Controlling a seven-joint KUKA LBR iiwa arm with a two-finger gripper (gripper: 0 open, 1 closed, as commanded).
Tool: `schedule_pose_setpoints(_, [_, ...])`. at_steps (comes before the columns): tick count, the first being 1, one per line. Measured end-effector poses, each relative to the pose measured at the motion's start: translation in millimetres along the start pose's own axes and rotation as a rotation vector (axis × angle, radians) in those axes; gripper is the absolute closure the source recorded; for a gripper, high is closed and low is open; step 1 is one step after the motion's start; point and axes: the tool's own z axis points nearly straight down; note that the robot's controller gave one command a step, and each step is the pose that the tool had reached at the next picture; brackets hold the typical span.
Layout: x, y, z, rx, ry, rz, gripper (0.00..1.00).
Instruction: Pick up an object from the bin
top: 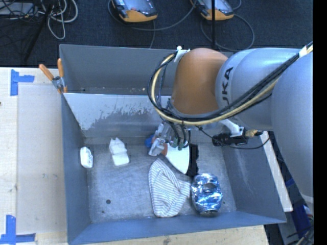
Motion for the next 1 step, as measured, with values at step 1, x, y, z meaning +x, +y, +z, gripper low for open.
schedule_pose_setpoints(1, [-3.4,-3.5,-37.4,0.001,-0.001,-0.001,1.0])
